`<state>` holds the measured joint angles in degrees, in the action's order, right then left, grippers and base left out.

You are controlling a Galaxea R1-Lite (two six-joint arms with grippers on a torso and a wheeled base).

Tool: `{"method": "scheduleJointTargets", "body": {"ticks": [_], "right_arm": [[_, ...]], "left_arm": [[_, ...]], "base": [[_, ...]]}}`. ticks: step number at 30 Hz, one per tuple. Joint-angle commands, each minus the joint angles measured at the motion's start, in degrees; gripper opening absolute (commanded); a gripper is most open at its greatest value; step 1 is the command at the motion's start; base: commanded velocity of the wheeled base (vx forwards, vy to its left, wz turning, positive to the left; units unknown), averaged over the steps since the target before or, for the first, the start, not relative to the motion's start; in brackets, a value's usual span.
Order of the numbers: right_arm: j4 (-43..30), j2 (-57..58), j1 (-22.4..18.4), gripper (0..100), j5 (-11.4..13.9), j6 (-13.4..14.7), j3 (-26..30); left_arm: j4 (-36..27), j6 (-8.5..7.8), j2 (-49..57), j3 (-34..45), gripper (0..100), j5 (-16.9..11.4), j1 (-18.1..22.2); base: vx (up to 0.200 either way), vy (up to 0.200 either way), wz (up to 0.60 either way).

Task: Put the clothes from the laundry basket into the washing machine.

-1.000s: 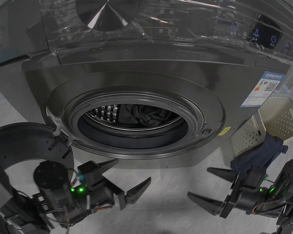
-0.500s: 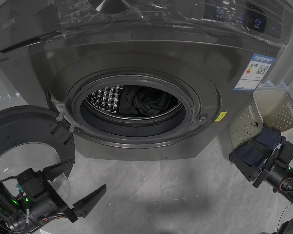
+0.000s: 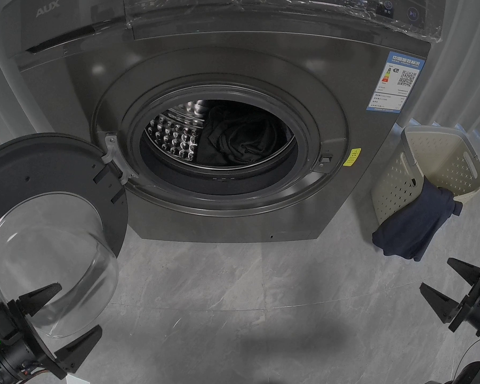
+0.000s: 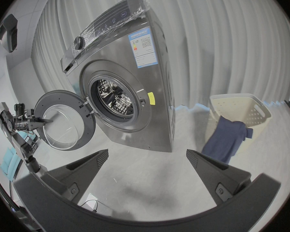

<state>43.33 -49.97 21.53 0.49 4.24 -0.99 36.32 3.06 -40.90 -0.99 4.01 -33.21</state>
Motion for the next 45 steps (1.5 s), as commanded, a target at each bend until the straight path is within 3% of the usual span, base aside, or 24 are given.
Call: {"method": "scheduleJointTargets", "body": {"ticks": [1,7,9,11,14,16,19,20,21,23,25,26,28,31,33,37,45], "right_arm": [[-11.95,20.09,-8.26,100,0.22,-0.2,0.9],[-18.45,27.29,-12.21,100,0.48,-0.38,0.9],[-22.41,32.13,-15.29,100,1.18,-0.55,0.9],[-25.4,35.64,-16.52,100,1.62,-0.55,0.9],[-33.13,42.85,-17.4,100,1.62,-0.55,0.9],[-40.95,48.91,-19.68,100,1.97,-0.99,0.9],[-41.74,49.97,-21.79,100,2.85,-1.17,0.28],[-41.57,49.97,-21.7,100,2.76,-1.25,0.46],[-41.39,49.97,-21.79,100,2.32,-1.61,0.46],[-41.48,49.97,-21.79,100,1.53,-3.01,0.46],[-42.53,49.97,-21.79,100,-0.22,-4.77,0.9],[-43.33,49.97,-21.79,100,-0.84,-5.12,0.9],[-44.2,49.97,-21.62,100,-1.54,-4.24,0.64],[-43.59,49.97,-21.62,100,-1.45,-3.89,0.9],[-43.5,49.97,-21.62,100,-1.28,-4.33,0.9],[-43.5,49.97,-21.62,100,-1.19,-4.24,0.9],[-43.5,49.97,-21.62,100,-1.19,-4.24,0.9]], "left_arm": [[-13.9,0.28,21.21,0.28,100,-7.44,11.85],[-19.62,0.28,29.39,0.9,100,-7.88,15.98],[-25.59,0.46,35.54,0.9,100,-8.49,19.14],[-29.02,1.25,35.89,0.99,100,-7.53,19.32],[-29.55,4.76,35.71,0.99,100,-4.89,19.58],[-29.02,5.11,35.71,0.99,100,-4.45,19.67],[-29.81,3.88,35.54,0.99,100,-4.1,21.96],[-30.08,3.0,35.54,0.99,100,-4.01,23.1],[-30.95,0.72,35.54,0.99,100,-3.92,25.56],[-32.18,-0.77,35.71,0.99,100,-3.48,29.08],[-32.89,-0.6,38.17,0.9,100,-6.03,34.44],[-32.71,-0.77,38.7,0.99,100,-7.61,35.05],[-32.8,-0.86,38.53,0.9,100,-8.58,34.17],[-34.12,-0.51,39.14,0.55,100,-4.54,33.65],[-36.23,-2.36,39.67,0.9,100,-3.4,32.86],[-36.49,-3.59,40.55,0.9,100,-4.27,33.03],[-36.49,-3.15,40.46,0.9,100,-4.45,33.03]], "base": [[0.0,0.0,0.0],[-0.133,0.0,0.0],[-0.2,0.0,0.0],[0.0,0.0,0.0],[0.0,0.0,0.0],[0.0,-0.1,0.0],[0.0,-0.2,0.0],[0.0,-0.2,0.0],[0.0,-0.2,0.0],[0.0,-0.2,0.0],[0.0,-0.2,0.0],[0.0,-0.2,0.0],[0.0,-0.2,0.0],[0.0,-0.2,0.0],[0.0,-0.2,0.0],[-0.05,-0.2,0.0],[-0.2,-0.2,0.0]]}}
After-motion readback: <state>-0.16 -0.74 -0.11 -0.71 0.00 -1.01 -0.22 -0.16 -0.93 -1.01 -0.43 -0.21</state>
